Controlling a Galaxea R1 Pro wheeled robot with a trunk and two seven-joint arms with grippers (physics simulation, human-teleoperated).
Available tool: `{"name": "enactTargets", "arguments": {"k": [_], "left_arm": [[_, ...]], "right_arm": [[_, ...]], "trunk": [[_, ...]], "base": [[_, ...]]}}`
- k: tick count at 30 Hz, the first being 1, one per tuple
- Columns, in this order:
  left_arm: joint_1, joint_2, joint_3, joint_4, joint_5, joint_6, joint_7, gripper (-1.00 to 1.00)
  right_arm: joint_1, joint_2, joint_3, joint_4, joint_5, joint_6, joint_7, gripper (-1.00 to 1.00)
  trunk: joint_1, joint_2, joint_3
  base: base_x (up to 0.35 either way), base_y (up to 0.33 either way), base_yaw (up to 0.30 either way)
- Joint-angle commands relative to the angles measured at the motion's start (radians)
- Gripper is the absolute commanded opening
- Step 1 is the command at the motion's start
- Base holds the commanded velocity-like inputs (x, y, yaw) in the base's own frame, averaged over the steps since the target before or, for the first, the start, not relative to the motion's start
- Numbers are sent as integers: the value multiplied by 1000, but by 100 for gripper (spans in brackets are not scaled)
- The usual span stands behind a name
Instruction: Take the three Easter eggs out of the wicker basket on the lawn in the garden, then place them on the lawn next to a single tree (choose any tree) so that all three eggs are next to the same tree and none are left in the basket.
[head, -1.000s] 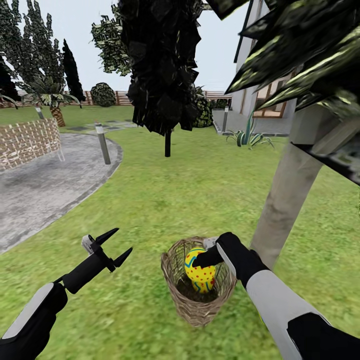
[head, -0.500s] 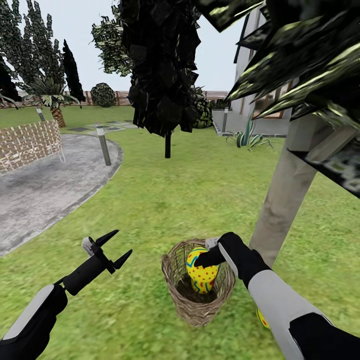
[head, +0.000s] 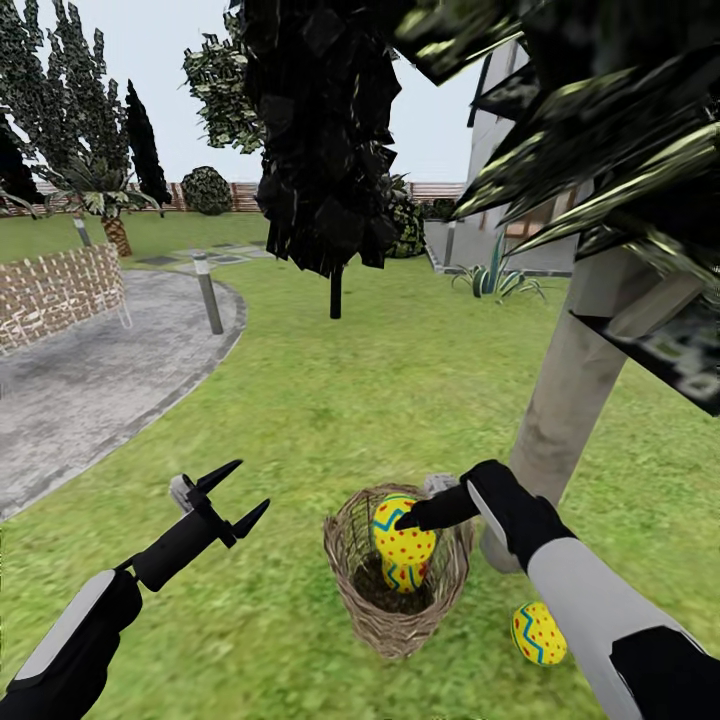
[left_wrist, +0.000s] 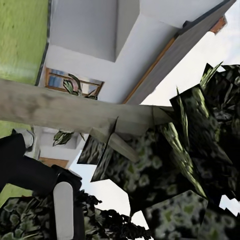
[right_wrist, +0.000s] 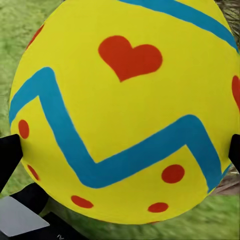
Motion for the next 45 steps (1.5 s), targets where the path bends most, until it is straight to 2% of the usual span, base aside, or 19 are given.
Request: {"name": "enactTargets", "arguments": {"k": [1, 5, 6, 7, 8, 9, 11, 13, 14, 15, 16, 20, 23, 26, 38, 45], "left_arm": [[-1, 1, -1, 1, -6, 1, -9, 100], [-1, 0, -1, 1, -6, 1, -9, 100], [-1, 1, -1, 1, -6, 1, -9, 100], [-1, 1, -1, 1, -6, 1, -9, 100], [-1, 0, -1, 1, -6, 1, -9, 100], [-1, 0, -1, 1, -6, 1, -9, 100], [-1, 1, -1, 1, -6, 1, -8, 100], [-1, 1, -1, 1, -6, 1, -9, 100], [-1, 1, -1, 0, -6, 1, -9, 100], [-1, 1, -1, 0, -6, 1, -8, 100], [-1, 1, -1, 0, -6, 1, -9, 100], [-1, -2, -2, 1, -7, 0, -8, 100], [-1, -3, -1, 1, -8, -2, 8, 100], [-1, -2, -1, 1, -8, -2, 13, 100], [-1, -4, -1, 1, -8, -4, 12, 100], [-1, -4, -1, 1, -8, -5, 12, 100]], "right_arm": [[-1, -1, 4, -2, 0, 3, 10, -100], [-1, -2, 3, -3, 1, -3, 111, -100], [-1, -2, -15, -3, 1, -5, 120, -100], [-1, -2, -50, -3, 1, -6, 123, -100], [-1, -2, -110, -3, 1, -7, 125, -100], [-1, -2, -145, -3, 1, -7, 126, -100], [-1, -2, -176, -3, 1, -7, 146, -100], [0, -12, -185, -2, 2, -8, 267, -100], [0, -32, -187, 0, 2, -10, 362, -100], [1, -44, -187, 3, 2, -10, 419, -100], [3, -49, -187, 4, 2, -10, 451, -100], [5, -53, -188, 3, 2, -11, 483, -100], [5, -68, -187, 4, 3, -11, 573, -100], [5, -72, -187, 13, 3, -11, 597, -100], [6, -71, -187, 15, 2, -11, 600, -100], [6, -71, -187, 16, 2, -11, 600, -100]], "trunk": [[-4, 7, 2], [-20, 35, 15], [-24, 42, 18], [-27, 49, 21], [-31, 56, 24], [-35, 63, 27], [-43, 77, 34], [-50, 91, 40], [-54, 98, 43], [-58, 105, 46], [-62, 112, 49], [-77, 140, 62], [-89, 161, 71], [-93, 168, 77], [-93, 168, 90], [-93, 168, 98]], "base": [[-254, 0, 0], [-321, 0, 0], [-338, 0, 0], [-339, 0, 0], [-340, 0, 0], [-340, 0, 0], [-340, 0, 0], [-335, 0, 0], [-263, 0, 0], [-213, 0, 0], [-110, 0, 0], [-23, 0, 0], [-1, 0, -4], [0, 0, -147], [-4, -1, -220], [-257, -145, -223]]}}
